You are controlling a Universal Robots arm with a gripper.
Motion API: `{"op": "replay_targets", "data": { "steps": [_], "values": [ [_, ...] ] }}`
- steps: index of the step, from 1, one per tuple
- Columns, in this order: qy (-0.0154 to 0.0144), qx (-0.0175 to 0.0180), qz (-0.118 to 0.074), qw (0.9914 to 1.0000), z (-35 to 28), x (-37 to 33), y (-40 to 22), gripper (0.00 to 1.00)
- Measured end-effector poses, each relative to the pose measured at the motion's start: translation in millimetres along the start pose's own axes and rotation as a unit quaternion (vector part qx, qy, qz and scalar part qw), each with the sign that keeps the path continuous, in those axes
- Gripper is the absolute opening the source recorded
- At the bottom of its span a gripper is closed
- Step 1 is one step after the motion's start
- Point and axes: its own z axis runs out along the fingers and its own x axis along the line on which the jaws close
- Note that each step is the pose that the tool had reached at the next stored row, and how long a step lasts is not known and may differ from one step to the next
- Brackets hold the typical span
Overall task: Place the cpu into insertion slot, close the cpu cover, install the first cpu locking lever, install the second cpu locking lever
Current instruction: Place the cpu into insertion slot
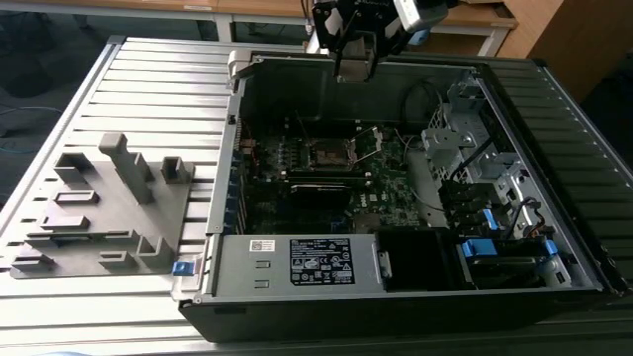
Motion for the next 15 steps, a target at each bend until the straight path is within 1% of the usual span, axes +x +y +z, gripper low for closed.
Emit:
{"op": "replay_targets", "data": {
  "steps": [9, 15],
  "values": [
    [0.0, 0.0001, 0.0, 1.0, 0.6, 0.0, -0.1, 0.54],
    [0.0, 0.0001, 0.0, 1.0, 2.4, 0.0, -0.2, 0.54]
  ]
}}
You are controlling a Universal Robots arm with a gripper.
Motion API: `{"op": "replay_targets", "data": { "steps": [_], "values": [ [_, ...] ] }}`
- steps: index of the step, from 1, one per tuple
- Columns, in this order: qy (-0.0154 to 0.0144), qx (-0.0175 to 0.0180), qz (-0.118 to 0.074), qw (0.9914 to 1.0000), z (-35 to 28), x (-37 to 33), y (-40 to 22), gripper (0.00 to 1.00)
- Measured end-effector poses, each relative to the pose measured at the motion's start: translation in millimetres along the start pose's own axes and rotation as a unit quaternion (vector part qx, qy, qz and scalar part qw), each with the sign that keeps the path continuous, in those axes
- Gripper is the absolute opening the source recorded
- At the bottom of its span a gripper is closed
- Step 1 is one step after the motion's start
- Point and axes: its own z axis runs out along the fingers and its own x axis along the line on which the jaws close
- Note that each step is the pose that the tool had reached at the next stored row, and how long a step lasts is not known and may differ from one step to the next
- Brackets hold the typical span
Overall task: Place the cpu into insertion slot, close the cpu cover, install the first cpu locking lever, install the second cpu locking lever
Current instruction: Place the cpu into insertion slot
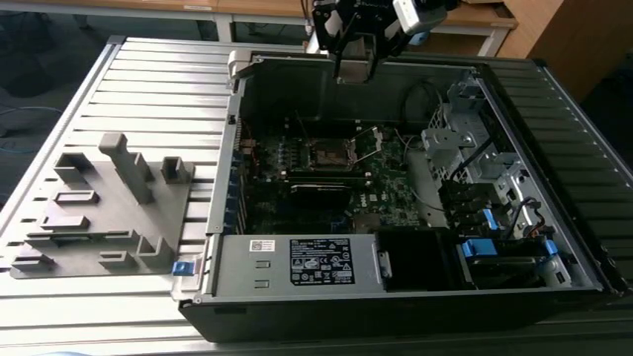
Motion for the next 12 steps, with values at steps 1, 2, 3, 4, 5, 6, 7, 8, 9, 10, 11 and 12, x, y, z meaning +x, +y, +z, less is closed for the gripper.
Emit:
{"op": "replay_targets", "data": {
  "steps": [1, 2, 3, 4, 5, 6, 7, 8, 9, 10, 11, 12],
  "values": [
    [0.0, 0.0, 0.0, 1.0, 0.0, 0.0, 0.0, 0.54],
    [0.0, 0.0, 0.0, 1.0, 0.0, 0.0, 0.0, 0.54],
    [0.0, -0.0001, 0.0, 1.0, 0.1, 0.0, 0.0, 0.54],
    [0.0, -0.0001, 0.0, 1.0, 0.1, 0.0, 0.0, 0.54],
    [-0.0001, -0.0001, 0.0, 1.0, 0.4, 0.0, 0.0, 0.54],
    [-0.0001, -0.0002, 0.0, 1.0, 1.1, 0.0, -0.1, 0.54],
    [-0.0001, -0.0002, 0.0, 1.0, 2.1, 0.0, -0.2, 0.54],
    [-0.0001, -0.0001, 0.0, 1.0, 3.1, 0.0, -0.3, 0.54],
    [0.0, -0.0001, 0.0, 1.0, 3.7, -0.1, -0.3, 0.54],
    [0.0, 0.0, 0.0, 1.0, 3.7, -0.1, -0.3, 0.54],
    [0.0, 0.0, 0.0, 1.0, 3.6, -0.1, -0.3, 0.54],
    [0.0, 0.0, 0.0, 1.0, 3.7, -0.1, -0.3, 0.54]
  ]
}}
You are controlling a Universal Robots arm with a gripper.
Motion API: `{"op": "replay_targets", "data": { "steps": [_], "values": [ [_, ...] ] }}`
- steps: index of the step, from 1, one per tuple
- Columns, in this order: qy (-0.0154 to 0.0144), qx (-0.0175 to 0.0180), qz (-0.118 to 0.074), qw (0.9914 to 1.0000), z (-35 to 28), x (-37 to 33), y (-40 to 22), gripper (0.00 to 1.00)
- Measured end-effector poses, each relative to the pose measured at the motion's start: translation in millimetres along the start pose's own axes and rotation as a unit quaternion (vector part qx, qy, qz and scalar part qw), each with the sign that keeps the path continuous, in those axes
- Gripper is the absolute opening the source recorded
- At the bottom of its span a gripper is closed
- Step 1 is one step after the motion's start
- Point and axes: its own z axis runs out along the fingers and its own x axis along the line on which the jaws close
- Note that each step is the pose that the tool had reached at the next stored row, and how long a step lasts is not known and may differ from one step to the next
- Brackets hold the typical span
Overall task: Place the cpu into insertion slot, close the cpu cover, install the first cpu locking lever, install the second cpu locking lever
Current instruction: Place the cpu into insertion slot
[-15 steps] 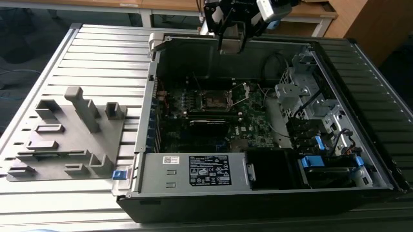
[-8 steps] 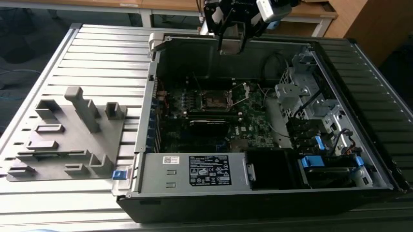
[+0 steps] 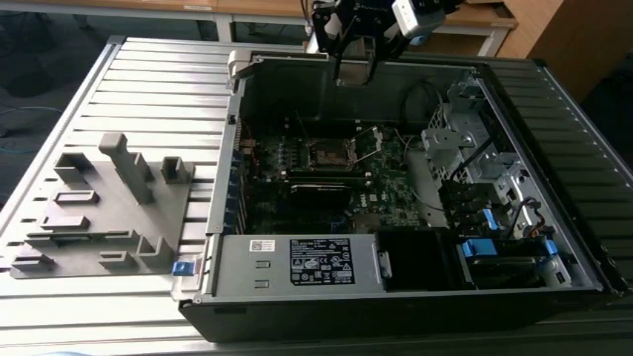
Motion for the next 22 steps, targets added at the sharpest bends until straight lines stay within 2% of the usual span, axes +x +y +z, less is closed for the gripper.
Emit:
{"op": "replay_targets", "data": {
  "steps": [22],
  "values": [
    [-0.0001, -0.0001, 0.0, 1.0, 4.8, -0.1, -0.4, 0.54]
  ]
}}
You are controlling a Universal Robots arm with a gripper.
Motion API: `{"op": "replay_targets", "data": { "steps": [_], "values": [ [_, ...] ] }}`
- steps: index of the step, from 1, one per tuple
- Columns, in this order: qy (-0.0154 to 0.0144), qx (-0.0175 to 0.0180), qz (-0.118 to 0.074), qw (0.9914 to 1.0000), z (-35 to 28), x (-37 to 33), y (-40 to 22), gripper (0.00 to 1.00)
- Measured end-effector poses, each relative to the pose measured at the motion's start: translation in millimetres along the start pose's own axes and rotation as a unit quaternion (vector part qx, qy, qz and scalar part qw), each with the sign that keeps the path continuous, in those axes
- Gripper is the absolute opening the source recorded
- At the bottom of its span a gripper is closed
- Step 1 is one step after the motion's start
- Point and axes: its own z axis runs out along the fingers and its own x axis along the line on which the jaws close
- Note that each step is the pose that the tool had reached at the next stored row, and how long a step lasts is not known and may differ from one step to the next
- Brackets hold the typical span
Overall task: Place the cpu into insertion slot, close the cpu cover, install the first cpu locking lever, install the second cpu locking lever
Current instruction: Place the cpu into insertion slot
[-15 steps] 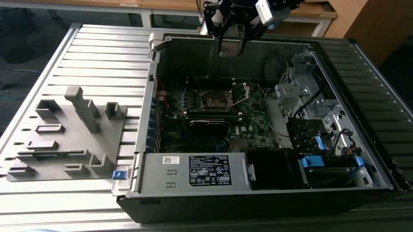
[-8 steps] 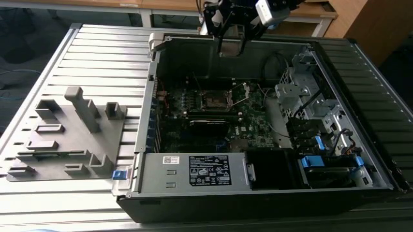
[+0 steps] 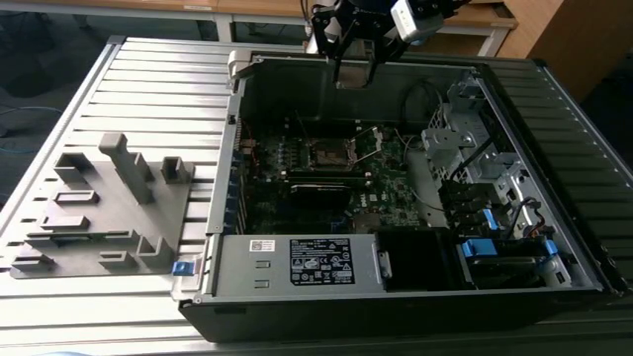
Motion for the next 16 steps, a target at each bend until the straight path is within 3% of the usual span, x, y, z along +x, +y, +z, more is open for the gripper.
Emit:
{"op": "replay_targets", "data": {
  "steps": [7, 16],
  "values": [
    [-0.0001, -0.0002, 0.0, 1.0, 0.8, 0.0, 0.0, 0.54],
    [-0.0027, 0.0, 0.0, 1.0, 9.0, 1.1, -0.8, 0.54]
  ]
}}
